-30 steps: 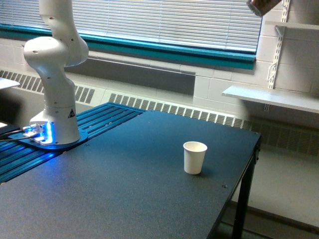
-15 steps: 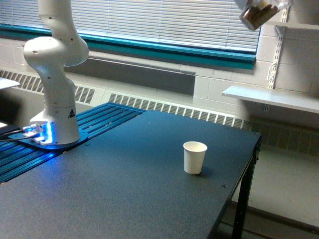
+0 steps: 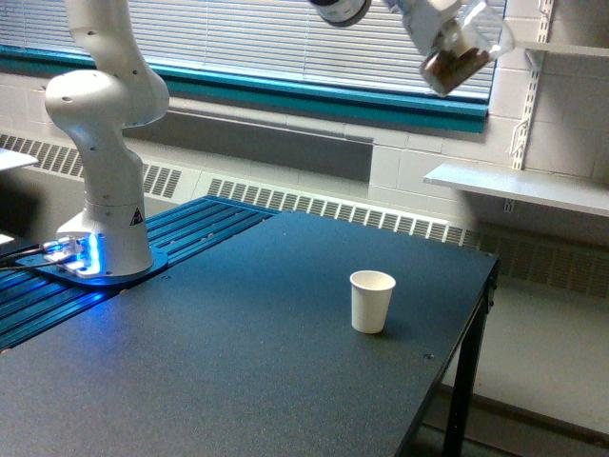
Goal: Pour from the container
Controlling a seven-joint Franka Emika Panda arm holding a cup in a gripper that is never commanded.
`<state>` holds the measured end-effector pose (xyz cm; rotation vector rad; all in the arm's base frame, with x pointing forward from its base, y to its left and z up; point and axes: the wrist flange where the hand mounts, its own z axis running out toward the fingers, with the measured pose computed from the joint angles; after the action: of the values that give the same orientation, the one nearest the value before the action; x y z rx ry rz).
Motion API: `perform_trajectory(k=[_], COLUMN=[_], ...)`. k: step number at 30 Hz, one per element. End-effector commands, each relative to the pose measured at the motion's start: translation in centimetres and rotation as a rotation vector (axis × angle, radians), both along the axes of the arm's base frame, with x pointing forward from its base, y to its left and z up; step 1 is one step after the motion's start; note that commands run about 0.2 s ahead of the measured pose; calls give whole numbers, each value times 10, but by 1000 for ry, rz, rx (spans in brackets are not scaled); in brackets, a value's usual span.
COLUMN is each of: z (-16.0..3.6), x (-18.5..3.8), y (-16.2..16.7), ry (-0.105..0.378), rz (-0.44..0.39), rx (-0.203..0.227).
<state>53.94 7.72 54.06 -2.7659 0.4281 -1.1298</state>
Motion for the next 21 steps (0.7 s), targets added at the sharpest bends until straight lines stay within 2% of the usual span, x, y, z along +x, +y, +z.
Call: perform_trajectory(k=[1, 5, 9, 13, 15, 21], z=[-21, -42, -67, -91, -106, -127], x=[-16, -27, -38, -50, -57, -67], y=[-12, -21, -29, -38, -40, -49], ry=[3, 29, 79, 110, 144, 187], rz=[58, 63, 67, 70, 69, 73], rx=[-49, -73, -88, -125, -123, -148])
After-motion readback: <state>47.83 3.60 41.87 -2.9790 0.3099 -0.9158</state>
